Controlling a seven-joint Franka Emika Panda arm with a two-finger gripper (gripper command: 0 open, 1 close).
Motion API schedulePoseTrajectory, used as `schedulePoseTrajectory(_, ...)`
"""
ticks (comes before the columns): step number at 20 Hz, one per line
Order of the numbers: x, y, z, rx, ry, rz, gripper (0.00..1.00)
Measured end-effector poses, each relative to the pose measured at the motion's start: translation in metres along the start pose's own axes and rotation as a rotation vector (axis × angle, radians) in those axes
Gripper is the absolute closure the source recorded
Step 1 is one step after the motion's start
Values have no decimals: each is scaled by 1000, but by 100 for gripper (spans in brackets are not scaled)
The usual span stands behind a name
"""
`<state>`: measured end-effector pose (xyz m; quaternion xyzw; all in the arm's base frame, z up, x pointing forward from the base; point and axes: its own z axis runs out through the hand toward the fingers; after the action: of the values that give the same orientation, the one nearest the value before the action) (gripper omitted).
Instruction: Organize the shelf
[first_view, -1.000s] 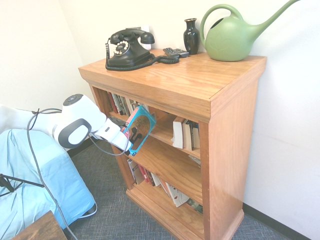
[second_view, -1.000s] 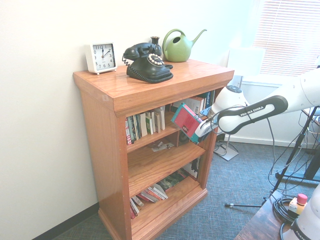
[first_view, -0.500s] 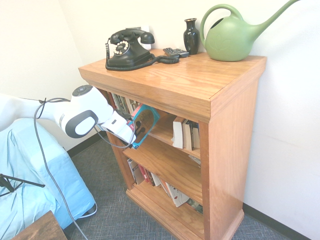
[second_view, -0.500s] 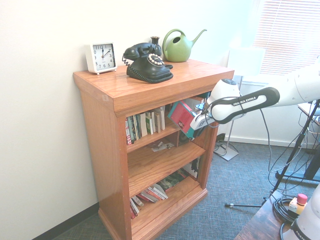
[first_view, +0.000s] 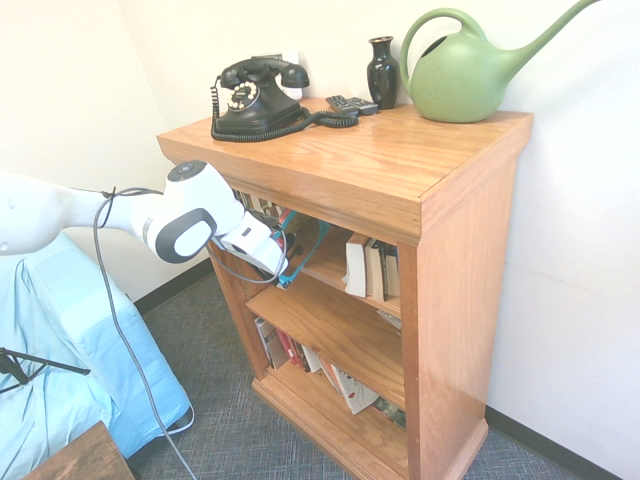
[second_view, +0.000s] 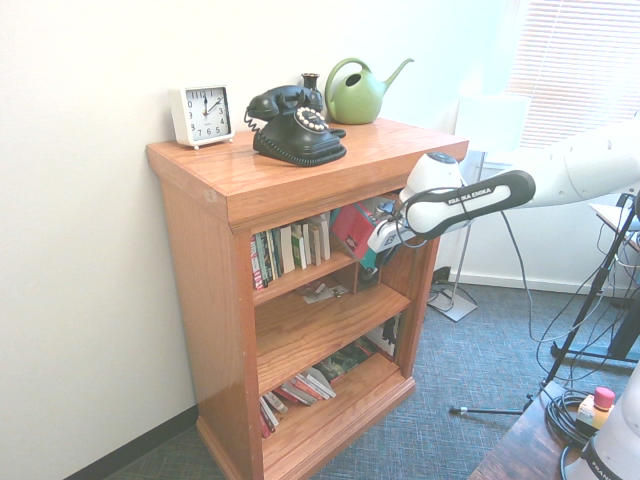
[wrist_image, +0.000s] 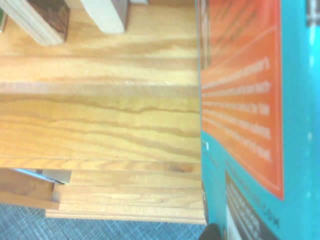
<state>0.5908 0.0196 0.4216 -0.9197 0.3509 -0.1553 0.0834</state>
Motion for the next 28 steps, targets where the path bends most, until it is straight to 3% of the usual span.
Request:
schedulePoseTrajectory(10,13,-29,7,-17,57,-29,100)
schedulePoseTrajectory(11,13,-31,7,-17,61,-29,0)
schedulePoseTrajectory(28,11,-38,8,-25,75,-31,0)
